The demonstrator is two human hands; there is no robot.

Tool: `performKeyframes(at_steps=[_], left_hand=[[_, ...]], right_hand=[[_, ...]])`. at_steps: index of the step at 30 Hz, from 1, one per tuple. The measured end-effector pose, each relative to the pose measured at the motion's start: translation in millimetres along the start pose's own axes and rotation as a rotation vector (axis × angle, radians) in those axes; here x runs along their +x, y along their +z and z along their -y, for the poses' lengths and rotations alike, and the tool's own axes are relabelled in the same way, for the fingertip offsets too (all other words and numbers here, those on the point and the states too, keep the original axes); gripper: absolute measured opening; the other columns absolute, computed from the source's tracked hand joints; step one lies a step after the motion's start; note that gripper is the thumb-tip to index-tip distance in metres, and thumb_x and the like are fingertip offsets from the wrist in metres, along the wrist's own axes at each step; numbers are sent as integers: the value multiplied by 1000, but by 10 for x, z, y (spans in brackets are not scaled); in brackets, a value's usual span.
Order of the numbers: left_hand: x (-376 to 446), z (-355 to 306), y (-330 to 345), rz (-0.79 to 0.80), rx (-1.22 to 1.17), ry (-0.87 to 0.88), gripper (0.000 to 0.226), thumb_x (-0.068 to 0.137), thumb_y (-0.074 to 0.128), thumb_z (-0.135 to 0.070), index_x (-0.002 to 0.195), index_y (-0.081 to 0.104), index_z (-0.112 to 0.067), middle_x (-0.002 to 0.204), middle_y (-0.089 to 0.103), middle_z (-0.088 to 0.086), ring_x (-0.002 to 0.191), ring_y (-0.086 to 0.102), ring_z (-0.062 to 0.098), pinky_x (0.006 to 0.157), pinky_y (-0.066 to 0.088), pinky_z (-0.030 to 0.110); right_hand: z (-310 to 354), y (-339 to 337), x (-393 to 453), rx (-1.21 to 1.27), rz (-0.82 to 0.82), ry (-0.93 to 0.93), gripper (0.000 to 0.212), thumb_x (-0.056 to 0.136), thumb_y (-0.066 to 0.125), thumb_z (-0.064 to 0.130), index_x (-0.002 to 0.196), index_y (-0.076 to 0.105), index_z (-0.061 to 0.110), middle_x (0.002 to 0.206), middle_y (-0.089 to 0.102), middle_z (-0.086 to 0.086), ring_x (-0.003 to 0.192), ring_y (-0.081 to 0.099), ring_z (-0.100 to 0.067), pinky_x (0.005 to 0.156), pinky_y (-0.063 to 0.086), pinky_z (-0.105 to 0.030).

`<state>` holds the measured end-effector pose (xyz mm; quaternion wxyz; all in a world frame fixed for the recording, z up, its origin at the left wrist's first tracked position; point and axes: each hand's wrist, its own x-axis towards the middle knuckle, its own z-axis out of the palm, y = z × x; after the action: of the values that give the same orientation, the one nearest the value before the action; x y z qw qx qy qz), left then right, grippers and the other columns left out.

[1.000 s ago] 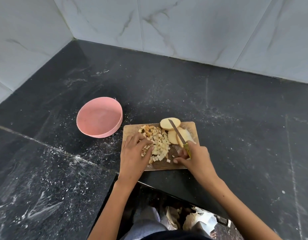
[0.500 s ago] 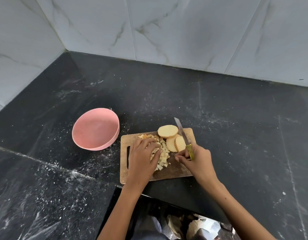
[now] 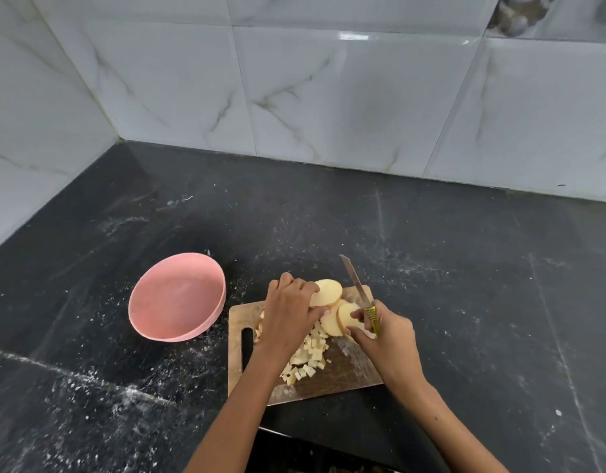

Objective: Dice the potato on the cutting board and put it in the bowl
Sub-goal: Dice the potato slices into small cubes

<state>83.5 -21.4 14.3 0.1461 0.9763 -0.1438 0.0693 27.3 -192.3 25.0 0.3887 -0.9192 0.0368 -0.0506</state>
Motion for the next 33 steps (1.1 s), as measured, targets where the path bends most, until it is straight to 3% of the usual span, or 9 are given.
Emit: performKeyframes(at_steps=[5, 9, 13, 17, 20, 22, 27, 31, 33], left_hand=[[62, 105, 1, -36, 23, 99, 33, 82, 68, -50, 102, 71, -24, 94, 70, -9, 88, 50, 13, 77, 27, 28], [101, 179, 25, -74, -8, 143, 30, 78, 73, -47, 95, 75, -22, 84, 71, -9, 80, 52, 14, 74, 31, 30], [116, 214, 17, -105, -56, 173, 36, 84, 55, -50, 90, 74, -21, 75, 69, -10, 74, 50, 13, 71, 34, 29], [71, 174, -12, -166, -63, 147, 32, 92, 48, -38, 87, 72, -17, 70, 63, -7, 69, 50, 13, 67, 41, 30], [32, 141, -19, -227, -42, 78, 26, 95, 50, -28, 88, 71, -15, 72, 64, -5, 69, 51, 14, 68, 39, 31], [-5, 124, -28, -274, -59, -4, 16, 94, 58, -21, 88, 71, -12, 72, 64, -3, 70, 51, 16, 67, 36, 32], [-150, -14, -209, -333, -302, -241, 15, 95, 58, -22, 92, 70, -14, 76, 56, -13, 74, 46, 10, 70, 24, 26], [-321, -205, -321, -240, -608, -368, 19, 94, 55, -35, 91, 70, -23, 77, 60, -11, 77, 55, 7, 68, 44, 28], [-387, -271, -320, -210, -731, -400, 13, 93, 58, -35, 84, 67, -31, 73, 65, -12, 75, 62, 7, 63, 48, 20]], right_hand=[[-14, 35, 7, -110, 63, 8, 40, 68, 83, 34, 99, 60, 21, 88, 63, 9, 84, 60, -12, 71, 48, -29], [-37, 64, 23, -177, 97, 12, 44, 70, 80, 36, 104, 57, 21, 94, 61, 7, 86, 57, -13, 73, 46, -29], [-69, 64, 99, -146, 106, -25, 40, 71, 80, 31, 103, 59, 19, 94, 63, 8, 86, 57, -12, 73, 45, -27], [-78, 27, 213, -69, 148, -34, 45, 67, 83, 24, 106, 61, 22, 90, 61, 12, 88, 58, -11, 76, 47, -27], [-83, 6, 267, -22, 169, -49, 49, 59, 88, 29, 99, 60, 22, 84, 60, 17, 87, 59, -4, 73, 47, -24], [-59, 19, 286, 73, 125, -21, 42, 57, 89, 29, 81, 55, 19, 84, 61, 21, 88, 59, 1, 72, 46, -17], [162, 45, 341, 195, -7, -5, 49, 60, 88, 29, 69, 41, 21, 109, 66, 13, 99, 60, 3, 75, 46, -7], [319, 60, 267, 158, -13, -80, 54, 54, 84, 51, 72, 38, 30, 114, 65, 14, 104, 61, -8, 79, 54, -32], [348, 70, 205, 124, -7, -84, 54, 52, 80, 57, 73, 38, 30, 108, 64, 18, 101, 60, -7, 75, 54, -33]])
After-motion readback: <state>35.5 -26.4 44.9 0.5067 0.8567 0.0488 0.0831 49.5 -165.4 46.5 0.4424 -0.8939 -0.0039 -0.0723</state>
